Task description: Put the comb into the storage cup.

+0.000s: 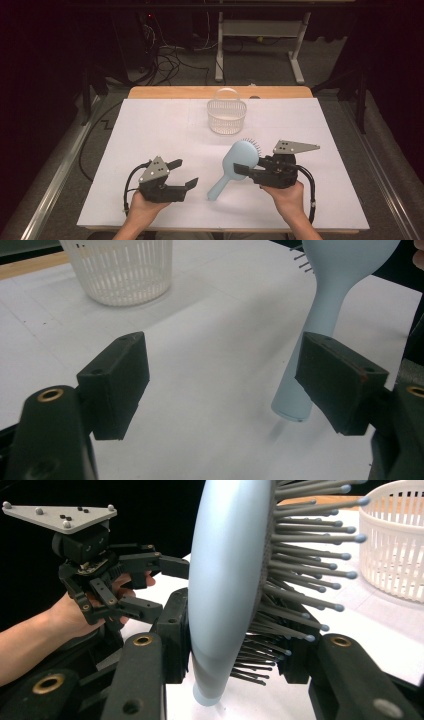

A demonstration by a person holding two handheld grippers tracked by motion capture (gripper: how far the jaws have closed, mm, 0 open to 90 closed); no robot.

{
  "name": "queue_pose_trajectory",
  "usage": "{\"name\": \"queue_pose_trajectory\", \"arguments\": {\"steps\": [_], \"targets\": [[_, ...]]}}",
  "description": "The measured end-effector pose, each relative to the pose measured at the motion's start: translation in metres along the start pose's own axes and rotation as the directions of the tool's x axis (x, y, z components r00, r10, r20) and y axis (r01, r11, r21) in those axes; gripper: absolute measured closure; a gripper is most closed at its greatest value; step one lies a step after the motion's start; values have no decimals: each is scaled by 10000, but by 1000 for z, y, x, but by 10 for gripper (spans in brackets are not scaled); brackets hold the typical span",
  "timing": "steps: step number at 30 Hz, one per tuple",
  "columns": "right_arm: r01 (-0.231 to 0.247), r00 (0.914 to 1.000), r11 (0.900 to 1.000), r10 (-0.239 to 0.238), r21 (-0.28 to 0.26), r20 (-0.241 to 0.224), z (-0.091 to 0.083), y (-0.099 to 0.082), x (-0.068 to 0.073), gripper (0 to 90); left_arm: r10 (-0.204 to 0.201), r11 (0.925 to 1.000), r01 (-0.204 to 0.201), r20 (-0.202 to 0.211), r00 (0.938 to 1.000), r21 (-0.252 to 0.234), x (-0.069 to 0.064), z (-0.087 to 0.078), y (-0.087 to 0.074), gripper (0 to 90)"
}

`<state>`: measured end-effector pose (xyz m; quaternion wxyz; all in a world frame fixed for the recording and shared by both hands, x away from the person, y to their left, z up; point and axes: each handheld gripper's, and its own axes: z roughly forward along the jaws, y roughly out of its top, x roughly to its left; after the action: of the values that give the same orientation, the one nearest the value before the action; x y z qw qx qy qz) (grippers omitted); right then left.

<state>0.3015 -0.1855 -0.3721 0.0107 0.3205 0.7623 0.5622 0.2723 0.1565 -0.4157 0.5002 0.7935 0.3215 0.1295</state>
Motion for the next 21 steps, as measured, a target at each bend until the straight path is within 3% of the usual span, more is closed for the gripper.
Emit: {"name": "queue_pose_trajectory", "arguments": {"steps": [12,21], "targets": [[-17,9997,10000,17,19,224,-4,4,-2,569,-148,9996,134,-589,9982,-242,15,-14,-7,209],[-78,9993,10000,79,-27,357,-8,7,-6,569,-428,9983,379,-1131,9927,-450,29,-26,-17,210]]}}
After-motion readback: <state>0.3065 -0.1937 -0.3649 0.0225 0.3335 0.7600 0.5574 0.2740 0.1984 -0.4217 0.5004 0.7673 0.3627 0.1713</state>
